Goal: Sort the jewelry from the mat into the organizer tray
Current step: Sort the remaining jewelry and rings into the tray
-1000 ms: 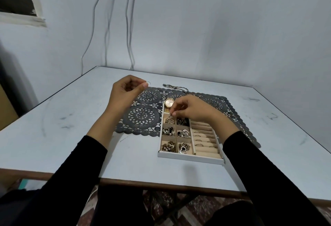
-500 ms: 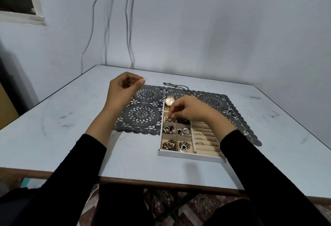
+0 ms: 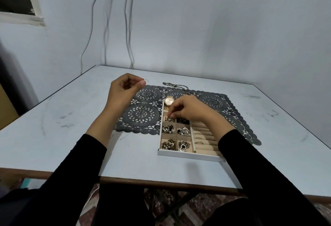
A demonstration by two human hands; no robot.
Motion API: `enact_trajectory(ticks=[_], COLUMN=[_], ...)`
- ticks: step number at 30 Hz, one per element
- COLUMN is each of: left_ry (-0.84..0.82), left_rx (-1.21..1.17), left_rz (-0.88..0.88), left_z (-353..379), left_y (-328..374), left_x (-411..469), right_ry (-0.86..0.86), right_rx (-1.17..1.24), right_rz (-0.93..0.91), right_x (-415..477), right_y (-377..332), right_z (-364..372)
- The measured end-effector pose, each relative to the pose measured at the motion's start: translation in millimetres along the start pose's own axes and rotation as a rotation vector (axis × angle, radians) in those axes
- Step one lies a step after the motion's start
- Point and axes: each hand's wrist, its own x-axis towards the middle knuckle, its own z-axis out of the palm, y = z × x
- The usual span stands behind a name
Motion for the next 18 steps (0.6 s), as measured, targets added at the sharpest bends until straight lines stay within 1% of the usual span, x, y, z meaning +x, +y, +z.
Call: enact_trajectory(ticks=[4, 7, 11, 14, 16, 18], left_ry=[-0.002, -0.018, -0.054, -0.075, -0.102, -0.134], left_rx=[0.01, 0.023, 0.04, 0.047, 0.056, 0.065], left_rz=[-0.004, 0.004, 0.003, 0.005, 0.002, 0.007], left_z=[-1, -2, 1, 3, 5, 9], left_y=[-2, -5, -7, -8, -8, -8], left_x=[1, 2, 0, -1, -3, -6], right_ry=[0.018, 0.096, 0.261, 0.414, 0.521, 0.607], right_rx=[0.024, 0.09, 0.218, 0.287, 0.302, 0.267], right_rz=[-0.008, -0.027, -0.021, 0.027, 0.063, 0.111], right_x=[-2, -7, -22, -36, -44, -52], right_y=[1, 6, 20, 34, 46, 59], right_z=[0, -4, -12, -16, -17, -17])
